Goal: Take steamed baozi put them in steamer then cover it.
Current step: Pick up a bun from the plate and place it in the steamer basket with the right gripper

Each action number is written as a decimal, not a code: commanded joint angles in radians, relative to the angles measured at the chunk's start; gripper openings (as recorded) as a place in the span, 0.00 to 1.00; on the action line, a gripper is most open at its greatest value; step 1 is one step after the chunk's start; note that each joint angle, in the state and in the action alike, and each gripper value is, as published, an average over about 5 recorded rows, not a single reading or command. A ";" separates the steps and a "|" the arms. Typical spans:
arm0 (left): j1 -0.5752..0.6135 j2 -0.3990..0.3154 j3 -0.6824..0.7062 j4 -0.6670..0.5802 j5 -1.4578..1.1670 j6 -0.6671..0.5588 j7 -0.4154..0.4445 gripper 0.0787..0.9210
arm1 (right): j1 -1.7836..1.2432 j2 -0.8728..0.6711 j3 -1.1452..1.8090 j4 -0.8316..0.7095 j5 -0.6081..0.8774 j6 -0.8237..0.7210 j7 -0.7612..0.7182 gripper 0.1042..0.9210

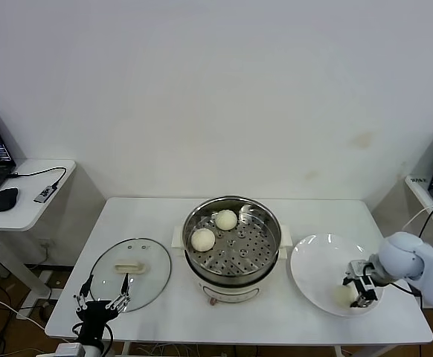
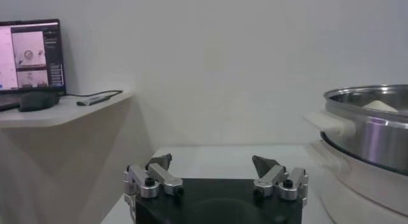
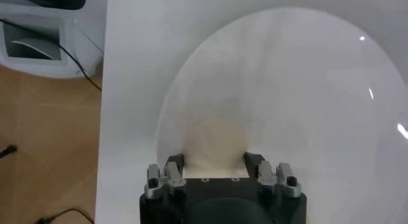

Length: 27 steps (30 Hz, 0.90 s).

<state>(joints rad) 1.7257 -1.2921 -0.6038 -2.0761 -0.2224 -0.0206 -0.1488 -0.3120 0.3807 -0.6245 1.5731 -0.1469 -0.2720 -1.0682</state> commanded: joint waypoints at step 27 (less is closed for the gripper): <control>-0.026 0.010 0.009 -0.017 -0.006 0.008 0.003 0.88 | 1.049 0.339 -0.619 0.061 0.515 -0.019 0.073 0.60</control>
<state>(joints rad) 1.6972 -1.2802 -0.5909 -2.0902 -0.2289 -0.0127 -0.1457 0.4876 0.5011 -1.0527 1.6297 0.1964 -0.3104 -1.0651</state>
